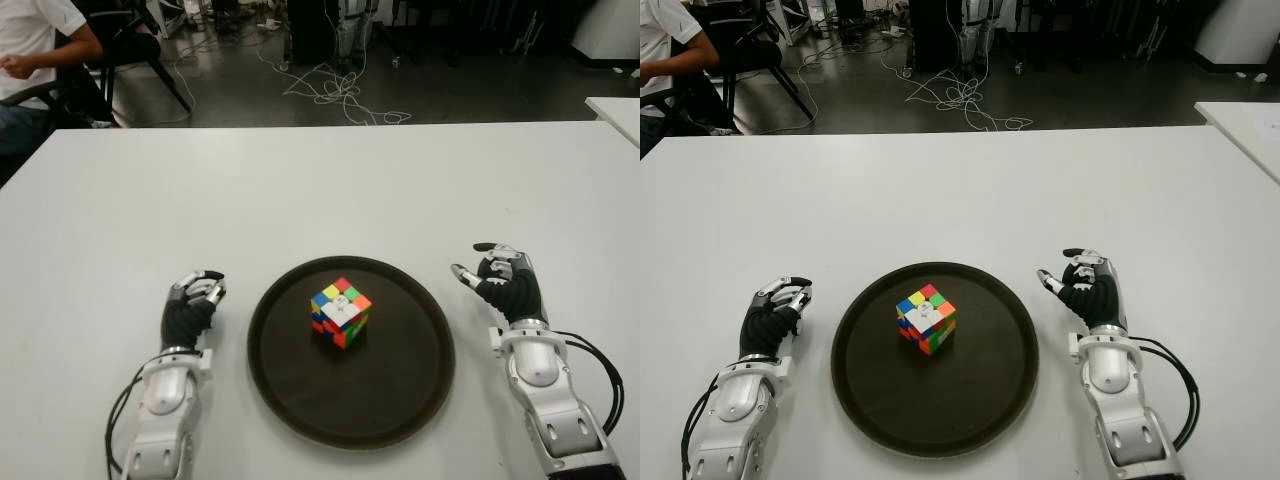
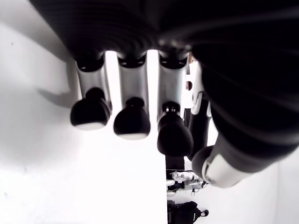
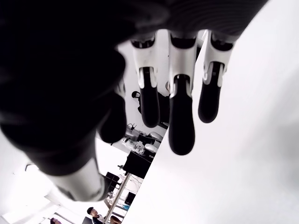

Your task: Pick up the Rubik's Cube and put it in the plate

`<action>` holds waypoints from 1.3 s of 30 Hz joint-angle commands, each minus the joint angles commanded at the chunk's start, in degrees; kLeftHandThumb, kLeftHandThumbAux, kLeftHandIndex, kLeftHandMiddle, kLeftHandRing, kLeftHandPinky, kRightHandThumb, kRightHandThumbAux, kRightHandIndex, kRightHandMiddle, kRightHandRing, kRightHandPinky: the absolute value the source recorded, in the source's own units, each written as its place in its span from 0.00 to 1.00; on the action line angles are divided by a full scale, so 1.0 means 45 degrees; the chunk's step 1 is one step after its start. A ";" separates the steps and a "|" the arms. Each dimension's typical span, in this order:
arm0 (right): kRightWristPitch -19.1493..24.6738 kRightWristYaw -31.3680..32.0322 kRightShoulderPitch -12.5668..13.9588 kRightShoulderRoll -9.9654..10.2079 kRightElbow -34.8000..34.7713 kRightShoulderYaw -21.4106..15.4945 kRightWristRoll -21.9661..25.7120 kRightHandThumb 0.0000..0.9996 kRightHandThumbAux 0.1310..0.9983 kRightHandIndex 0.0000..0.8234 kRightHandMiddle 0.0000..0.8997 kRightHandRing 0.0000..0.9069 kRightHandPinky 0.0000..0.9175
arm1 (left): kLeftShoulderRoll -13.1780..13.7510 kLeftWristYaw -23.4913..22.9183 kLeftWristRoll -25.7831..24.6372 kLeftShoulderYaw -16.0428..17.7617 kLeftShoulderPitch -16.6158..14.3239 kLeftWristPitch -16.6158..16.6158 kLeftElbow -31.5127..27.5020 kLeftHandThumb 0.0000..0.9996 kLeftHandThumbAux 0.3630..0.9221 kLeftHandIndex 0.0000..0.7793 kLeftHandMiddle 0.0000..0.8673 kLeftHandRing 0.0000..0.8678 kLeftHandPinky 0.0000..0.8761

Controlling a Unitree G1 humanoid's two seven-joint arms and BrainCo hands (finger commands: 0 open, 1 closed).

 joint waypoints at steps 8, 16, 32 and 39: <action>-0.0192 0.0060 0.0018 -0.0138 0.0068 0.0061 -0.0149 0.26 0.76 0.90 0.96 0.96 0.94 | 0.0015 -0.0054 -0.0046 -0.0012 0.0021 0.0061 -0.0039 0.71 0.61 0.57 0.95 0.95 0.94; -0.0402 0.0219 0.0044 -0.0181 0.0119 0.0025 -0.0093 0.27 0.76 0.90 0.96 0.96 0.94 | 0.0033 -0.0092 -0.0054 -0.0024 0.0036 -0.0069 -0.0015 0.71 0.61 0.57 0.95 0.95 0.94; -0.0543 0.0400 0.0057 -0.0224 0.0142 0.0001 -0.0124 0.30 0.76 0.91 0.96 0.96 0.95 | 0.0058 -0.0084 -0.0027 -0.0056 0.0070 0.0029 -0.0103 0.71 0.61 0.57 0.95 0.95 0.93; -0.0726 0.0460 0.0070 -0.0254 0.0211 -0.0010 -0.0121 0.29 0.76 0.90 0.96 0.96 0.95 | 0.0042 -0.0013 -0.0004 -0.0053 0.0054 0.0118 -0.0126 0.71 0.61 0.57 0.95 0.95 0.93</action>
